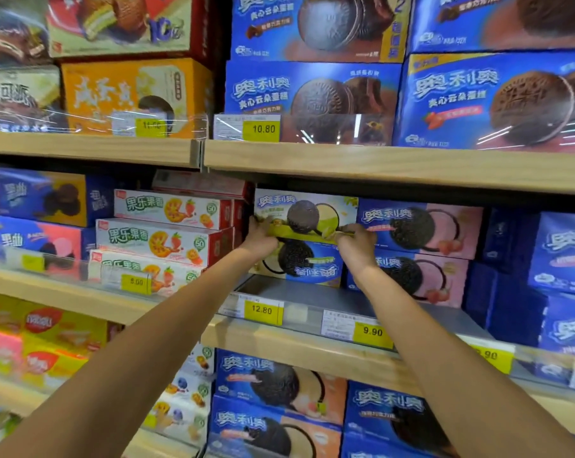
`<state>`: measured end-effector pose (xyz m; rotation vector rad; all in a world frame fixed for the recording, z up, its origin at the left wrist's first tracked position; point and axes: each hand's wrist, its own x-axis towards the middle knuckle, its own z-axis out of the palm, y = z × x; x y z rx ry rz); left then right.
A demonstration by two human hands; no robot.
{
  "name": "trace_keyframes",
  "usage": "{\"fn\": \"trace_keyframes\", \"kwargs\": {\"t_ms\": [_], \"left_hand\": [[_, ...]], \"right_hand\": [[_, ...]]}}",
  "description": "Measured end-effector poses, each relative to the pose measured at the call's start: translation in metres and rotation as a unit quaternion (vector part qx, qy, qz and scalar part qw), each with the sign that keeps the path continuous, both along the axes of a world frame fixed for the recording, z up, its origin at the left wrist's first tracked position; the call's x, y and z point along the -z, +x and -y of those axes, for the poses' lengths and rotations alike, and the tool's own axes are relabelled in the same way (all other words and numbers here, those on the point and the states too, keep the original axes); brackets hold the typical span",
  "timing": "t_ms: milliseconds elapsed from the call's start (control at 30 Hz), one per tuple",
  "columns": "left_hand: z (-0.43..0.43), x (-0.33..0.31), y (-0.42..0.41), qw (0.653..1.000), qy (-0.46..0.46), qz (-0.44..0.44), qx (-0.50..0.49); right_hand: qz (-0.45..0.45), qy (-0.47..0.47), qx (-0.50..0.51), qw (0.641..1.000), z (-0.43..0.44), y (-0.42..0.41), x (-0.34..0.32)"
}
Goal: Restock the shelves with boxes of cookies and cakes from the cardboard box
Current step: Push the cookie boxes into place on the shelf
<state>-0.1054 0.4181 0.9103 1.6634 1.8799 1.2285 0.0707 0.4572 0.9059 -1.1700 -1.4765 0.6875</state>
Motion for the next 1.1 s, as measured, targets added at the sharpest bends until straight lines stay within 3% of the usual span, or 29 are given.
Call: {"fn": "trace_keyframes", "kwargs": {"t_ms": [100, 200, 500, 700, 967, 1100], "left_hand": [[0.008, -0.001, 0.009, 0.997, -0.058, -0.036, 0.032], [0.017, -0.001, 0.014, 0.996, -0.073, -0.019, 0.045], [0.07, -0.01, 0.029, 0.979, 0.053, 0.19, 0.051], [0.129, 0.006, 0.031, 0.966, 0.117, 0.222, 0.069], [0.216, 0.079, -0.004, 0.953, 0.116, 0.279, 0.014], [0.25, 0.152, -0.04, 0.955, 0.022, 0.295, -0.021]], "right_hand": [[0.043, -0.031, -0.015, 0.998, 0.006, -0.001, 0.0], [-0.01, -0.059, -0.083, 0.995, 0.013, 0.003, -0.001], [-0.055, -0.132, -0.121, 0.982, 0.072, -0.006, -0.01], [-0.104, -0.11, -0.155, 0.976, 0.146, -0.026, -0.004], [-0.116, -0.155, -0.204, 0.96, 0.234, -0.058, 0.061], [-0.07, -0.255, -0.229, 0.937, 0.259, -0.077, 0.133]]}}
